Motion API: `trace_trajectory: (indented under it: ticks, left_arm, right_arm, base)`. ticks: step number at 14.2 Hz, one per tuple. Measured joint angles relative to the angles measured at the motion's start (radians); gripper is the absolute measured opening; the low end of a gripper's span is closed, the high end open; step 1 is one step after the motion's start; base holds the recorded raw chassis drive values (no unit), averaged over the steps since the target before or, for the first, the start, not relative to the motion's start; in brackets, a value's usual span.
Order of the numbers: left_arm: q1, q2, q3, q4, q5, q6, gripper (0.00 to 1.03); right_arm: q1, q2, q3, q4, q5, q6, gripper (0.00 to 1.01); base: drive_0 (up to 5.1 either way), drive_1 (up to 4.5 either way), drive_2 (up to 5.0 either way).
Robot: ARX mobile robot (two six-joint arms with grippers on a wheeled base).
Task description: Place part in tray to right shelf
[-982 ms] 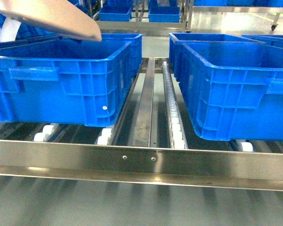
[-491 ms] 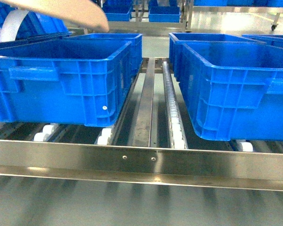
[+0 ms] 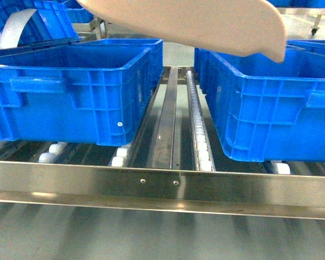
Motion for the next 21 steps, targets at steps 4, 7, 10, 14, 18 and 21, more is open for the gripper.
trace_trajectory:
  ticks: [4,7,10,14,18,21]
  left_arm:
    - [0.105,-0.212,-0.254,-0.190,0.137,0.793,0.12]
    - [0.157,-0.349,-0.447,-0.116,0.194,0.962,0.12]
    - [0.189,-0.438,-0.576,-0.115,0.230,0.991,0.12]
    - [0.278,-0.578,-0.680,-0.148,0.312,0.994,0.12]
    - [0.276,-0.716,-0.740,-0.220,0.315,0.994,0.12]
    - [0.276,-0.785,-0.761,-0.269,0.315,0.994,0.12]
  right_arm:
    - [0.000,-0.102,-0.038,-0.048,-0.001,0.000,0.39]
    - [0.000,-0.211,-0.038,-0.150,0.000,-0.001,0.02]
    - [0.000,-0.290,-0.038,-0.226,0.000,0.001,0.02]
    - [0.000,-0.362,-0.038,-0.295,0.000,0.001,0.02]
    - [0.000,-0.550,-0.034,-0.475,0.000,0.002,0.02]
    - [0.000,-0.549,-0.037,-0.489,0.000,0.003,0.02]
  base:
    - [0.0,0.00,0.0]
    - [0.0,0.00,0.0]
    - [0.0,0.00,0.0]
    - [0.0,0.00,0.0]
    - [0.0,0.00,0.0]
    - [0.0,0.00,0.0]
